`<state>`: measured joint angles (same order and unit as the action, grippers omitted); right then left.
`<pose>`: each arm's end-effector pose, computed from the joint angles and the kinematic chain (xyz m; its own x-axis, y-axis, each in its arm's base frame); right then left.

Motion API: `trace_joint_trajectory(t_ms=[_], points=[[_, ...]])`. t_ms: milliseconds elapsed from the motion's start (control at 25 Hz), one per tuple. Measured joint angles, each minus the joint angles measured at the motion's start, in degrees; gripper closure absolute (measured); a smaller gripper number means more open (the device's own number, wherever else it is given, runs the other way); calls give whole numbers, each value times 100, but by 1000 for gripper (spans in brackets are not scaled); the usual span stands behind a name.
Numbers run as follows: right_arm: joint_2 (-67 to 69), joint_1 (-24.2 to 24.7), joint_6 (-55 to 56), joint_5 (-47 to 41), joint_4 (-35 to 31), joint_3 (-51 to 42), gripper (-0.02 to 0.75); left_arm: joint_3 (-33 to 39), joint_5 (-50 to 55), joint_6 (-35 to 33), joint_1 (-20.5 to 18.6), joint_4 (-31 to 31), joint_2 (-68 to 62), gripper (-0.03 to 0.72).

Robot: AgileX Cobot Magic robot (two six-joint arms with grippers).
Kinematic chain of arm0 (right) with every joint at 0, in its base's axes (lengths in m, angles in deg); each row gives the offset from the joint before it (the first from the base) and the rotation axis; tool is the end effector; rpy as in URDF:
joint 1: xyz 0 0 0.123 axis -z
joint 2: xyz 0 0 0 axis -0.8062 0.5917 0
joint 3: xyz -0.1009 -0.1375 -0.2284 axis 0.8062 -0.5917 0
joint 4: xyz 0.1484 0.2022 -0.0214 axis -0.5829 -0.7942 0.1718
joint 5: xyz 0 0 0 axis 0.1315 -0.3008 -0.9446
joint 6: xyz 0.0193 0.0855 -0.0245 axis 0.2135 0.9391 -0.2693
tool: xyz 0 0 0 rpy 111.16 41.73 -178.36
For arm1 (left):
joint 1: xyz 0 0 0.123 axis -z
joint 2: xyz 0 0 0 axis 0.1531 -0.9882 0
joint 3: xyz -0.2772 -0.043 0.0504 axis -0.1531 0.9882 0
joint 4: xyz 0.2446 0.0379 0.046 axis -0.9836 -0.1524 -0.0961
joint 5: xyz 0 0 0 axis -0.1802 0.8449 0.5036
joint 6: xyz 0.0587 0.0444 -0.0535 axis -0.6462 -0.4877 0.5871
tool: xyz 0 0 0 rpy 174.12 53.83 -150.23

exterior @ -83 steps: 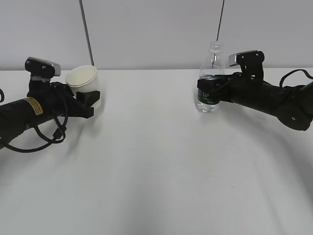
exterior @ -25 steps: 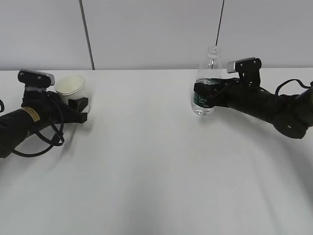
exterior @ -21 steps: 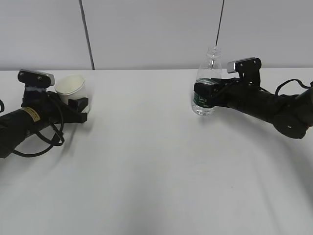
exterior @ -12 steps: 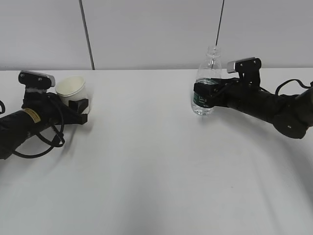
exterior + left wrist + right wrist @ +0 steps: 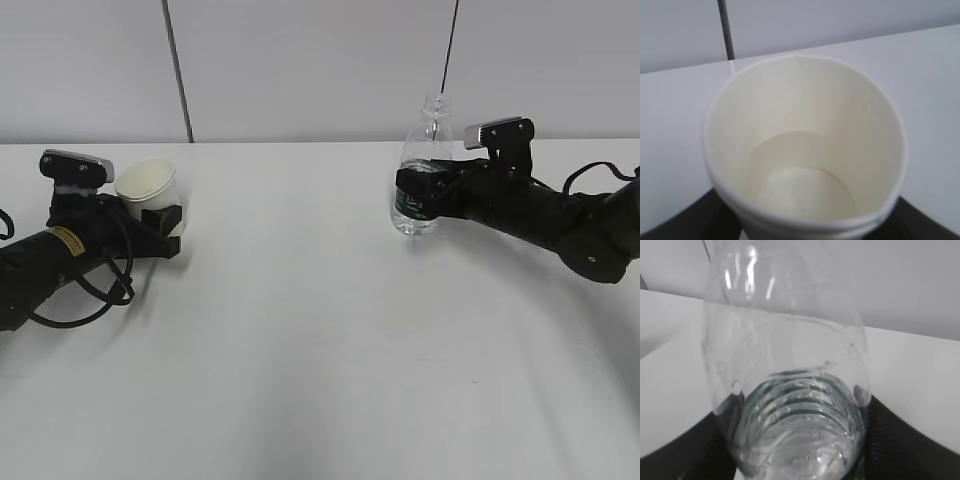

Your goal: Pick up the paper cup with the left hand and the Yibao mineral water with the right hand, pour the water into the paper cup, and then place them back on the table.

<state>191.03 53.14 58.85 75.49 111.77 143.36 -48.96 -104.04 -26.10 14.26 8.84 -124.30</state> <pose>0.4413 0.0488 0.0974 -0.2203 0.0041 -0.9754 -0.4831 0.8683 0.1127 0.3855 -0.0643 0.0731 -0.2583 0.1038 -0.9605 0.3994 0.9167 -0.0083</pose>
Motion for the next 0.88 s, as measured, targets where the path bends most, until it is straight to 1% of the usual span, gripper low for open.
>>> trace_joint_trajectory(t_ms=[320,400,520,600,720,880], points=[[0,0,0,0,0,0,266,-1,-41,-6,0,0,-11,282],[0,0,0,0,0,0,266,-1,-73,-6,0,0,-22,251],[0,0,-11,0,0,0,266,-6,-175,-6,0,56,-28,178],[0,0,-11,0,0,0,266,-6,-197,-6,0,121,-28,145],[0,0,-11,0,0,0,266,-6,-248,-6,0,201,-28,123],[0,0,-11,0,0,0,266,-6,-289,-6,0,239,-28,116]])
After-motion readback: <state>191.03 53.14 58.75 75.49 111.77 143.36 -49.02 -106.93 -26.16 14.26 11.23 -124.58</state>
